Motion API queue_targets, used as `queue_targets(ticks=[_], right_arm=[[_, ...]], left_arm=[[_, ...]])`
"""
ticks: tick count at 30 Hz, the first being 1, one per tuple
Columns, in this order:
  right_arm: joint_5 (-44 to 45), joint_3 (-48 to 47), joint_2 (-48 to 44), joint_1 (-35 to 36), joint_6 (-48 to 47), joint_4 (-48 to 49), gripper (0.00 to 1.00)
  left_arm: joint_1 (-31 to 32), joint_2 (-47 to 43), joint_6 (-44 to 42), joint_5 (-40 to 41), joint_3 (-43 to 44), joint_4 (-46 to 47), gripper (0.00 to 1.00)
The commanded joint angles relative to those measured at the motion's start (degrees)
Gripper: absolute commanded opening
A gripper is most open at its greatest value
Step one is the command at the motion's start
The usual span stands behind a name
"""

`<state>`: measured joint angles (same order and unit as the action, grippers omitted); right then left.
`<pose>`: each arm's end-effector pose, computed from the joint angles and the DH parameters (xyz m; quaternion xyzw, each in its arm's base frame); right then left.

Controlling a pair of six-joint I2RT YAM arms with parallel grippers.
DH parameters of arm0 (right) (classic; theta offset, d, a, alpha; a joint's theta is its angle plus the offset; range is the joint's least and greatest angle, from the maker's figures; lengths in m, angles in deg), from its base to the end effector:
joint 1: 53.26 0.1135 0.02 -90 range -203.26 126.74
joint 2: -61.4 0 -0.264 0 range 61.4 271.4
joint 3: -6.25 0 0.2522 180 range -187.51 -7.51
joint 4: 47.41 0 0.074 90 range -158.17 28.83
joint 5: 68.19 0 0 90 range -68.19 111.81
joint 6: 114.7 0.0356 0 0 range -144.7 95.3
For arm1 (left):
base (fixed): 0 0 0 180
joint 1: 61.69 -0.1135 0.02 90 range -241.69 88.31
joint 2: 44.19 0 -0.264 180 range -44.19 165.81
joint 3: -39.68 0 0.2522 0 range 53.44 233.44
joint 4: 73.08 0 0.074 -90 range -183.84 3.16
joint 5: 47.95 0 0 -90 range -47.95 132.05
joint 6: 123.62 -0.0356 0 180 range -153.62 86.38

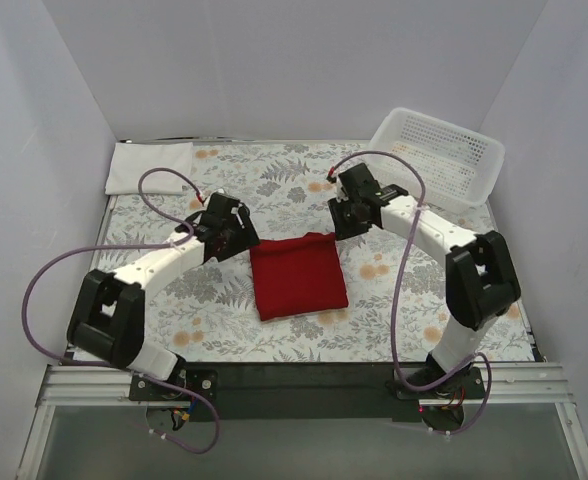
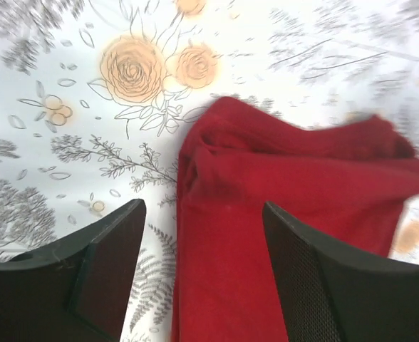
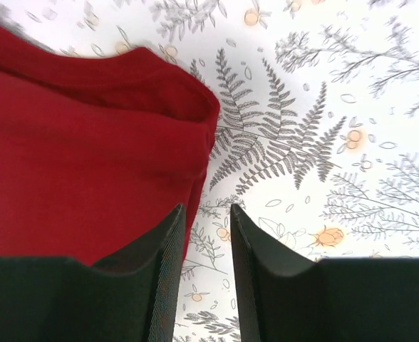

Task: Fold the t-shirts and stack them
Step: Fold the tshirt

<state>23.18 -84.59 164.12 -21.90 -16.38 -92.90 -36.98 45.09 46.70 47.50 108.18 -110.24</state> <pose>0.3284 0.1991 0.2268 -0.1884 0.9410 0.0845 0.2681 0.2835 -0.1268 0.1953 -0.4594 0.8431 -0.1911 0.2041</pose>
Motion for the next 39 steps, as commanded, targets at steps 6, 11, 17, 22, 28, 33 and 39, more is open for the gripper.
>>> queue_targets(ticks=[6,11,17,22,28,33,39], right_arm=[[-22.0,13.8,-14.7,-3.7,2.5,19.7,0.41],[-36.3,20.8,-13.8,-3.8,6.4,35.2,0.42],[-42.9,20.4,-4.7,-4.5,10.2,46.7,0.42],[-43.0,17.8,5.0,-8.4,13.9,52.8,0.41],[-43.9,15.5,13.8,-12.5,17.8,59.5,0.41],[-44.2,16.4,14.4,-14.1,20.8,62.6,0.43],[-44.7,20.3,5.8,-14.3,22.1,62.6,0.46]], left_arm=[[2.5,-18.4,-2.4,-2.6,-11.4,9.6,0.58],[2.9,-17.2,-0.7,-9.6,-16.9,21.1,0.34],[2.3,-4.9,1.4,-7.8,-14.8,35.3,0.28],[0.0,6.2,2.2,-6.5,-9.6,39.2,0.24],[-2.2,15.8,2.7,-9.3,-5.7,43.1,0.24],[-3.2,17.9,2.5,-9.6,-6.0,44.0,0.26],[-3.4,9.8,0.5,-8.6,-5.3,41.2,0.41]])
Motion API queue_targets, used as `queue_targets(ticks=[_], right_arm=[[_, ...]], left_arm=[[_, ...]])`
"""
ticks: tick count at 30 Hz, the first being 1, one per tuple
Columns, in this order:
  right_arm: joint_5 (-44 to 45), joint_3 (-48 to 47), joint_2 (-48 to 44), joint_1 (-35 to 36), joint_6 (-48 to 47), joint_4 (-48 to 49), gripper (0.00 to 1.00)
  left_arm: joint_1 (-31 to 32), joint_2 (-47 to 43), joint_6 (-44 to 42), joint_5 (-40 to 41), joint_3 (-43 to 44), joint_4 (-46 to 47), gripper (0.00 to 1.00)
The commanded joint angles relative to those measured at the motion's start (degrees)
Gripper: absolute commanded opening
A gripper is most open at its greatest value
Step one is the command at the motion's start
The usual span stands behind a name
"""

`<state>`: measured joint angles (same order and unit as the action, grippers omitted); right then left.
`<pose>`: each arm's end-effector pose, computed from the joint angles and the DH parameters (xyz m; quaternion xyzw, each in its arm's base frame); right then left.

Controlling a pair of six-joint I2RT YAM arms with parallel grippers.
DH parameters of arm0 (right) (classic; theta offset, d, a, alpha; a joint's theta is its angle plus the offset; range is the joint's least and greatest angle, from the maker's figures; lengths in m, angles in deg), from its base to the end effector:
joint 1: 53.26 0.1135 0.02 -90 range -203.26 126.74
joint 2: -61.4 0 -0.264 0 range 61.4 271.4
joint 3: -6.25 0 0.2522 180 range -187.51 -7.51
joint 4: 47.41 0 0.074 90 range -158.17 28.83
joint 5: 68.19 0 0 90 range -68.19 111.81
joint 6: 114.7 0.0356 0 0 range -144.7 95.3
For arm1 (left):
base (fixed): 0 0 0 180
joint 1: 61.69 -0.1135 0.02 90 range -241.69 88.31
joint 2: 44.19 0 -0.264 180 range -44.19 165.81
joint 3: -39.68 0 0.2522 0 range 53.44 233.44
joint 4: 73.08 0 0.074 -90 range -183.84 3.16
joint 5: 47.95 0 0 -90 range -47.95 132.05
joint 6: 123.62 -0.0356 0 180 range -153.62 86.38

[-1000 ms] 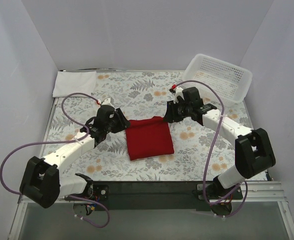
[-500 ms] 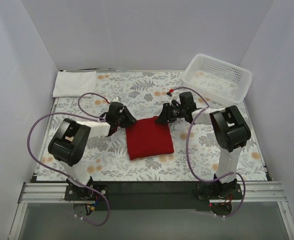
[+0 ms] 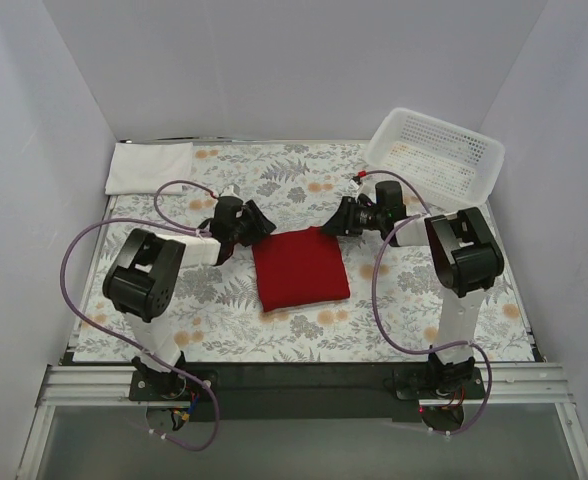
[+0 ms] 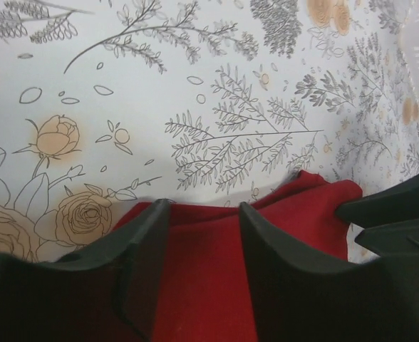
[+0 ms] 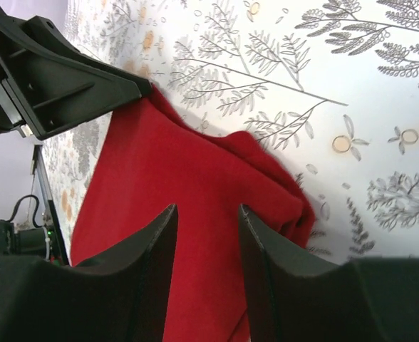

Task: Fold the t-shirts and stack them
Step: Fold the tshirt

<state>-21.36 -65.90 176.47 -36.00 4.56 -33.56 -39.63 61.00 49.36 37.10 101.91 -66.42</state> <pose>0.3785 0.1431 0.1323 -0.1017 0.8166 0.4775 0.3079 0.3343 -0.1388 0.1316 -0.4351 0.7782 -0.3815 0.2440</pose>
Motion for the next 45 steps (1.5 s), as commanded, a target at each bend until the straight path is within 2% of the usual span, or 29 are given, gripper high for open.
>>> queue_targets(ticks=[1,4,10,14,15,21,25,30,34,37,39,42,45], right_arm=[[-0.4,2.1,-7.8,-0.2,1.7,3.3,0.46],[-2.4,5.1,-12.7,0.0,3.4,3.5,0.47],[-6.2,16.3,-22.5,1.8,6.2,5.6,0.47],[-9.2,25.1,-27.2,3.2,9.3,11.5,0.47],[-9.4,27.7,-28.1,3.3,9.1,12.2,0.47],[-9.2,34.4,-24.5,3.2,6.7,16.0,0.46],[-8.2,37.6,-17.3,1.8,6.1,22.8,0.45],[-10.9,41.1,-12.9,-1.9,9.1,30.5,0.43],[-11.8,41.6,-17.9,-2.0,11.2,31.1,0.43],[-10.4,39.0,-22.1,-2.0,11.7,28.7,0.44],[-9.4,37.0,-22.9,-2.0,12.6,27.8,0.44],[-7.3,30.5,-21.6,-2.0,14.5,27.8,0.45],[-4.6,23.2,-17.5,-2.0,16.9,28.1,0.45]], left_arm=[[-0.8,-7.5,-2.4,1.7,1.3,-3.2,0.47],[-0.6,-14.4,-2.2,1.4,1.0,-5.1,0.54],[1.9,-27.0,1.4,-2.6,-4.2,-7.8,0.55],[6.9,-34.2,4.2,-5.0,-11.6,-10.0,0.42],[8.9,-36.5,5.6,-5.3,-15.0,-10.6,0.36],[12.6,-40.4,10.7,-4.7,-25.7,-10.2,0.17],[12.6,-39.5,11.6,-0.7,-30.5,-9.7,0.1],[12.4,-37.2,13.8,1.0,-31.8,-10.6,0.06],[12.4,-40.8,14.1,3.7,-31.2,-14.2,0.06],[11.7,-44.9,13.3,7.2,-29.4,-15.8,0.09],[7.9,-45.3,12.6,6.5,-28.2,-14.3,0.11],[1.3,-42.2,12.4,1.4,-25.4,-8.4,0.11],[-1.6,-33.4,12.6,-2.5,-19.7,-2.6,0.12]])
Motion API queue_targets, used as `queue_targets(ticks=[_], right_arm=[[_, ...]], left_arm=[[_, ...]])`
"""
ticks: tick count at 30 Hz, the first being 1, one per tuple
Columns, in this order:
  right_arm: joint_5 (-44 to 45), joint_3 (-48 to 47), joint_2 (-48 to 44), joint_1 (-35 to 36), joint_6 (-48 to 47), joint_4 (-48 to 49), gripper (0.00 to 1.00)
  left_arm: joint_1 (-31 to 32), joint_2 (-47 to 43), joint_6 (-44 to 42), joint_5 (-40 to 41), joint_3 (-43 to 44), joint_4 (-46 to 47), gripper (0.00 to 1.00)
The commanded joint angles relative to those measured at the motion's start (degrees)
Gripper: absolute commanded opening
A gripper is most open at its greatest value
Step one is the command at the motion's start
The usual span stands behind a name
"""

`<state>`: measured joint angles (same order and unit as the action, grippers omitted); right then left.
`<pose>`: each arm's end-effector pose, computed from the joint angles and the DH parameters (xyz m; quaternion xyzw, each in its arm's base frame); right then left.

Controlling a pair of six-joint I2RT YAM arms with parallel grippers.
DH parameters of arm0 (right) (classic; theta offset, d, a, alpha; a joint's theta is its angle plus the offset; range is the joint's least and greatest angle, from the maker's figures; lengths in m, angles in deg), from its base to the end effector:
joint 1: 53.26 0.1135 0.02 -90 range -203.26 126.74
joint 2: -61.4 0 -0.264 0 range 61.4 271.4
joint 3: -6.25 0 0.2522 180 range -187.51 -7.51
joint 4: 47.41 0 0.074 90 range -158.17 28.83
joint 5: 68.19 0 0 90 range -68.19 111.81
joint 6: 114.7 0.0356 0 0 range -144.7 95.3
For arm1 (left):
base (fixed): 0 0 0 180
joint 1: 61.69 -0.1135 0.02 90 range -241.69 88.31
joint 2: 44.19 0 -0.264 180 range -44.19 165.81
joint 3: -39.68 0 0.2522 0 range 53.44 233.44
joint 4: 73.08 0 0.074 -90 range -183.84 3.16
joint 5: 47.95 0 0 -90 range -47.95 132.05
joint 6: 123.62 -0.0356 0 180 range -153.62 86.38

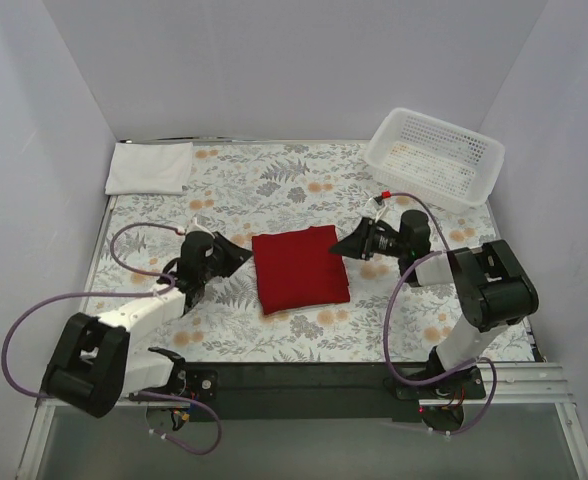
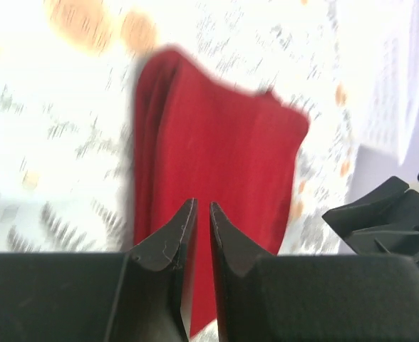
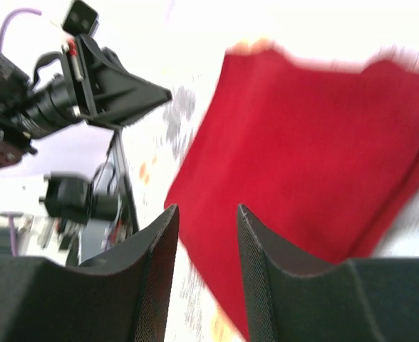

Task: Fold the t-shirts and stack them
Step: Fold the tshirt, then neatly place the folded tshirt to the corner

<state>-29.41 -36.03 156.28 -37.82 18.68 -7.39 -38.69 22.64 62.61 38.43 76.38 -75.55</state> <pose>0.2718 0.1039 0.1552 -0.0924 0.7481 0.5707 0.3256 0.2076 -0.0906 0.1706 -0.5107 0.7127 -0.4281 0.2189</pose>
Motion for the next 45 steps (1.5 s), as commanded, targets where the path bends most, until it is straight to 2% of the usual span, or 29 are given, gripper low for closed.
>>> queue_targets(ticks=[1,5,9,12,18,23,27,31,32,33,35,37,38,42,45], right_arm=[[4.5,-8.4,5.1,-0.1,3.3,2.0,0.45],[6.0,-18.8,12.3,-0.1,6.0,2.3,0.45],[7.0,-23.2,19.9,-0.1,8.0,2.9,0.45],[9.6,-23.3,24.7,-0.2,7.3,2.8,0.45],[13.9,-21.3,28.3,-1.1,6.6,2.8,0.45],[13.3,-19.7,24.3,-1.6,5.4,1.6,0.45],[13.0,-19.2,13.9,-1.2,-2.7,-7.3,0.45],[14.5,-20.0,5.5,1.1,-13.7,-21.8,0.48],[15.6,-20.3,3.8,3.2,-16.0,-29.1,0.5],[17.1,-20.6,0.7,4.6,-19.1,-32.4,0.5],[24.8,-21.4,-2.1,10.4,-27.9,-42.9,0.52],[32.3,-22.8,-4.9,15.0,-32.0,-48.7,0.54],[34.6,-23.1,-5.6,19.5,-35.3,-50.6,0.54],[45.9,-24.7,-7.1,30.8,-40.2,-60.1,0.55],[53.7,-27.1,-6.3,39.2,-43.0,-63.7,0.56]], left_arm=[[-2.9,7.8,-0.6,-4.5,7.3,9.3,0.12],[-3.8,21.5,-0.8,-5.2,14.8,12.8,0.12],[-4.8,29.3,-0.2,-5.6,18.4,14.0,0.11],[-5.9,33.4,0.2,-4.9,18.5,14.9,0.11],[-7.4,37.7,0.5,-5.1,17.8,15.3,0.1],[-7.7,32.2,-1.3,-3.3,17.8,12.5,0.12],[-7.7,22.5,-5.1,0.4,20.1,4.8,0.21],[-7.7,12.9,-11.4,5.4,24.6,-8.1,0.48],[-7.6,11.1,-12.6,6.1,25.2,-10.0,0.53],[-7.6,7.8,-15.0,6.9,25.6,-10.9,0.58],[-7.6,5.1,-16.9,8.5,27.1,-17.5,0.68],[-7.8,1.3,-19.5,10.3,27.9,-22.5,0.73],[-7.7,0.2,-20.3,10.7,28.2,-24.0,0.76],[-8.0,-4.2,-23.7,13.9,27.3,-30.1,0.76],[-8.9,-6.1,-25.3,17.3,25.0,-34.2,0.75]])
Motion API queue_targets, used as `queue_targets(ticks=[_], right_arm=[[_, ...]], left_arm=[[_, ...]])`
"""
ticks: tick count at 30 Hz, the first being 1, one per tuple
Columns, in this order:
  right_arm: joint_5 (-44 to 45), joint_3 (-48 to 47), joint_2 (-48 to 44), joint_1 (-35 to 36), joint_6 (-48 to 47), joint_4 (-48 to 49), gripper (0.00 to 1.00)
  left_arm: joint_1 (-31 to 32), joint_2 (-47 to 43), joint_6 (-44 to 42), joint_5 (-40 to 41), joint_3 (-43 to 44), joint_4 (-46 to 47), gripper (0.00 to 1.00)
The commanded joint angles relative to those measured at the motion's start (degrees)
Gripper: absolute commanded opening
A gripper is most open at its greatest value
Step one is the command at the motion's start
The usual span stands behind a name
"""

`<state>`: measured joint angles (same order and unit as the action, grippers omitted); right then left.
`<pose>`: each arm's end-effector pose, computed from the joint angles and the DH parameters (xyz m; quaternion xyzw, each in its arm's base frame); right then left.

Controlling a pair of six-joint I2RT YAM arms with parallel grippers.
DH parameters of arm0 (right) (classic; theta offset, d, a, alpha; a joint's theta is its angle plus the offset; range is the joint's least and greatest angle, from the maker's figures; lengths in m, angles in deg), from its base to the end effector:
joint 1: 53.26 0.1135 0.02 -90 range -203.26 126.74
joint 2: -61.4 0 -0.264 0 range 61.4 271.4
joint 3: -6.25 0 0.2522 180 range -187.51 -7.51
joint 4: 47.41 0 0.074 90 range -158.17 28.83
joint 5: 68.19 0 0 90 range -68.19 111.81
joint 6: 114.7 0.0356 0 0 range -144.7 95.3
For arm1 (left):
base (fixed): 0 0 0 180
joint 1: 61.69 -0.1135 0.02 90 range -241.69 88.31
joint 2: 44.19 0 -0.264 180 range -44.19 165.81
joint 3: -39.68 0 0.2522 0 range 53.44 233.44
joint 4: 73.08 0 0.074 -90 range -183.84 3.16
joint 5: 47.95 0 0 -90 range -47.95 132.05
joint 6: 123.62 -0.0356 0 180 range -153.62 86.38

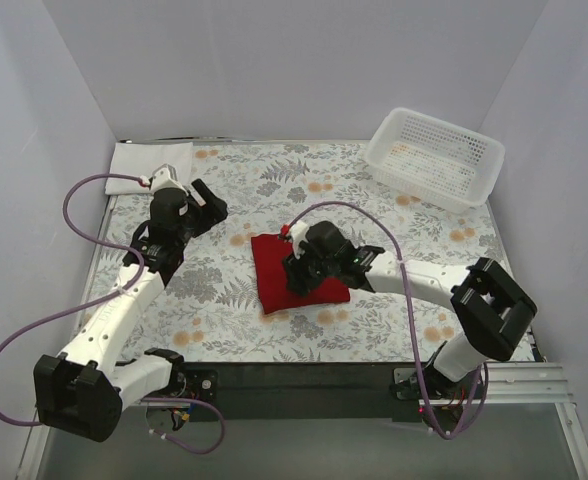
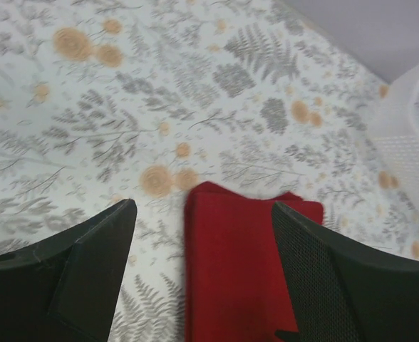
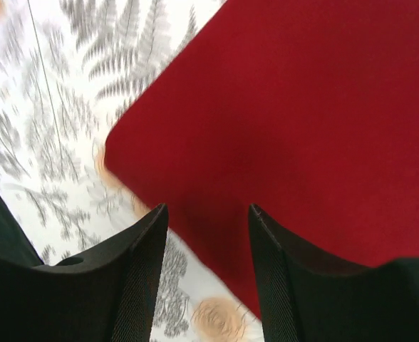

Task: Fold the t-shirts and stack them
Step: Neatly place the folded tshirt to the corner

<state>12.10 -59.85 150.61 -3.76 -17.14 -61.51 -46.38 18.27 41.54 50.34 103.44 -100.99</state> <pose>0.2131 0.2588 0.2125 -0.3546 0.8200 0.2782 0.3530 0.2403 -0.0605 0.3044 -0.4563 0.7165 -0.3287 0.4127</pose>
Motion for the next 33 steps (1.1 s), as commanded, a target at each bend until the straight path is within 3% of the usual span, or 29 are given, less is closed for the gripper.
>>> queue_targets(ticks=[1,8,16,24,30,33], right_arm=[[14.6,-4.3,-0.2,6.9,-7.4,-10.4,0.56],[23.2,-14.4,8.0,20.2,-14.4,-17.0,0.56],[31.0,-22.4,18.3,26.1,-19.5,-20.8,0.59],[35.7,-24.3,25.4,29.3,-21.4,-22.0,0.58],[39.5,-23.8,27.7,29.3,-21.5,-22.0,0.48],[39.9,-23.5,27.8,29.4,-21.4,-21.9,0.36]], left_arm=[[-1.9,-2.0,-4.1,5.9,-3.0,-10.1,0.75],[-7.7,-0.5,-1.4,1.5,-8.2,-10.0,0.76],[-9.5,1.1,-1.2,1.8,-8.2,-10.2,0.79],[-10.3,2.0,-1.1,0.8,-8.0,-10.2,0.79],[-10.4,2.3,-1.2,-0.9,-8.3,-9.6,0.79],[-10.4,2.8,-1.2,-2.0,-8.4,-9.4,0.79]])
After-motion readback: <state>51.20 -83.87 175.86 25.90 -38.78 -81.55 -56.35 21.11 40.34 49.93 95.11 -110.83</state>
